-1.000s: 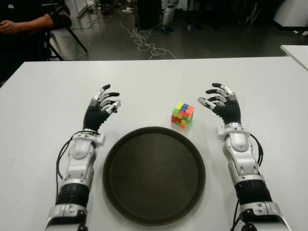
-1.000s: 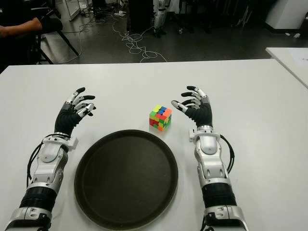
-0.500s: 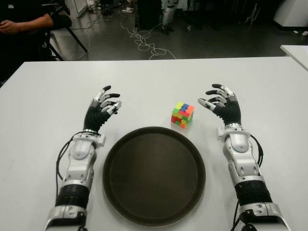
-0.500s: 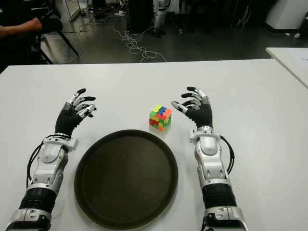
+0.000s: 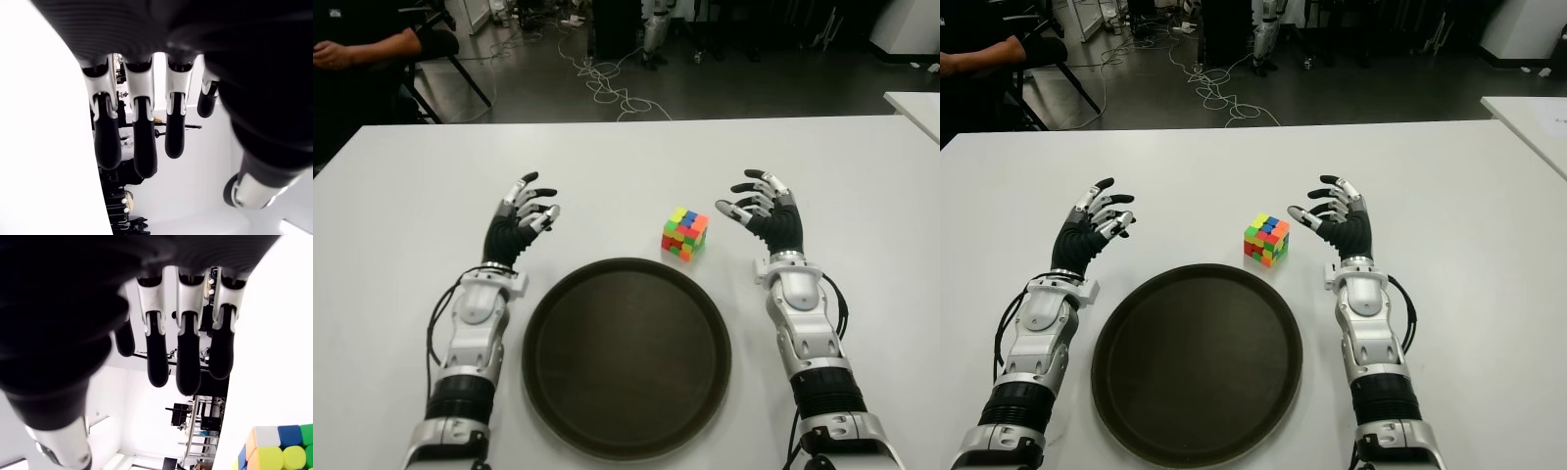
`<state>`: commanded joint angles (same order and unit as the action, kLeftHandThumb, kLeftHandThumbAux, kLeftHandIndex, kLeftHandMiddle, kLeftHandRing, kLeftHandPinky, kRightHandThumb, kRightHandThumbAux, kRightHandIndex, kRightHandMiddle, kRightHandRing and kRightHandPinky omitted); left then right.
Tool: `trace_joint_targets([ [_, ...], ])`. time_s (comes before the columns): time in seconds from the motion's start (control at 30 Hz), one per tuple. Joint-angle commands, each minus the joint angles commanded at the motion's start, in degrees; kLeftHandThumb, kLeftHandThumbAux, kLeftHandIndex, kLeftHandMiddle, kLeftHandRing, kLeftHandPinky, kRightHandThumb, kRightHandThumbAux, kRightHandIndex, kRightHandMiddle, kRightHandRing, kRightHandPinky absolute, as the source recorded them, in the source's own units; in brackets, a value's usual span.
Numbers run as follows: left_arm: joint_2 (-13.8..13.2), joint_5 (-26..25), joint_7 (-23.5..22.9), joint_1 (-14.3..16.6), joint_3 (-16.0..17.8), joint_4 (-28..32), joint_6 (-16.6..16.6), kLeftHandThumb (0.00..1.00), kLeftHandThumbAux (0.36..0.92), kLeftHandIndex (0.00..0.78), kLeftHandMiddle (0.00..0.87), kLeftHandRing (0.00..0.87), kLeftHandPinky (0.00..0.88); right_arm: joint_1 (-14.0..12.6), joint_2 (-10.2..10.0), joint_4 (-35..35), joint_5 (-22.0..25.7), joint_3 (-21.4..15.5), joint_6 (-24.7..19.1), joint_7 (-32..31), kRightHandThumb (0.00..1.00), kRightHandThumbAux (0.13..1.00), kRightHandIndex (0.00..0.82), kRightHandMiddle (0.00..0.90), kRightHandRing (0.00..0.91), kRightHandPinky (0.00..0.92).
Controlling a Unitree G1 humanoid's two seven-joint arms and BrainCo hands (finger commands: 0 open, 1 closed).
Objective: Pick up the Rubik's Cube and put it in the plate
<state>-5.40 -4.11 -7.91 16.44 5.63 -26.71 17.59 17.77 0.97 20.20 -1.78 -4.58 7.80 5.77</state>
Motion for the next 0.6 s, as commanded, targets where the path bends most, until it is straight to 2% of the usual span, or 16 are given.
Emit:
trace_joint_targets([
  [0.27,0.0,0.1,0.0,-0.4,0.0,0.7,0.0,0.48,0.703,0.111,0.297,0.41,0.478,-0.2,0.2,-0.3,0.2,0.2,-0.1,-1.3,0.017,0.8,0.266,0.481,0.549,0.566],
  [0.43,0.0,-0.2,-0.1,-0.7,0.0,1.2,-0.1,0.465,0.698,0.113,0.301,0.407,0.484,-0.3,0.4,-0.6,-0.2,0.4,-0.2,-1.6,0.002,0.795,0.257,0.42,0.489,0.47],
  [0.6,0.0,-0.3,-0.2,-1.2,0.0,2.0,-0.4,0.458,0.696,0.116,0.306,0.409,0.485,-0.7,0.4,-1.4,-0.5,0.7,-0.1,-1.4,0.0,0.781,0.258,0.395,0.445,0.395],
])
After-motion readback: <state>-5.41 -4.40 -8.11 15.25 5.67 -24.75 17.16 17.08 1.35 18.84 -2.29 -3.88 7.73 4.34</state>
